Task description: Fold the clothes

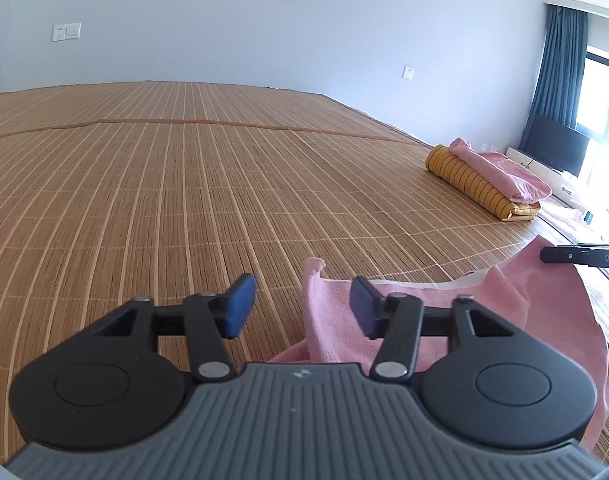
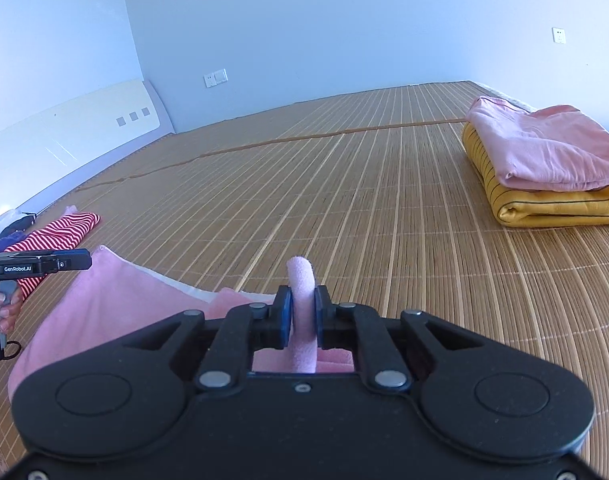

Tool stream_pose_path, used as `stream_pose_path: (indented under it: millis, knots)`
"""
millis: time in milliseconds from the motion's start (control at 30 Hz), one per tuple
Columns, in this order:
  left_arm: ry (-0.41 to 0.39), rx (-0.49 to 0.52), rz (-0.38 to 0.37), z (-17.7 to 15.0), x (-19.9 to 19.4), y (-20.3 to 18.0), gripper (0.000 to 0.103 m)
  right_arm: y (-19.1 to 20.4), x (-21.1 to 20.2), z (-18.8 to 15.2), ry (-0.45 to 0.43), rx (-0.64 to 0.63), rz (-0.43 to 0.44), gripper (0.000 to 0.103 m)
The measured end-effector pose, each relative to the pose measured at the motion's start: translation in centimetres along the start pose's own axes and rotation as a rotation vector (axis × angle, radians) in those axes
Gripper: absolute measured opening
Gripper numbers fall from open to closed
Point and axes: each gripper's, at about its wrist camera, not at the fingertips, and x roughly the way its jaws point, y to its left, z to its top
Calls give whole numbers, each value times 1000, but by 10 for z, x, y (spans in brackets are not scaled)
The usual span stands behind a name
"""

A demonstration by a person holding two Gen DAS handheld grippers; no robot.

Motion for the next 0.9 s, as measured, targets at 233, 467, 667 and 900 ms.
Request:
stream_pose_path:
  millis: [233,467,667,900]
  knots:
    - [117,-12,-35,-4,43,-7,42,-10,19,-2,49,40,5,33]
    - [29,-53,-24,2,23,1,6,-12,26,-5,46,37,-20,8]
    - [-91,55,16,19,-28,-12,6,11,-14,12,-88,-18,42,7]
    - [-173,78,32,23,-78,-19,6,20,-46,20,-198,-6,102,8]
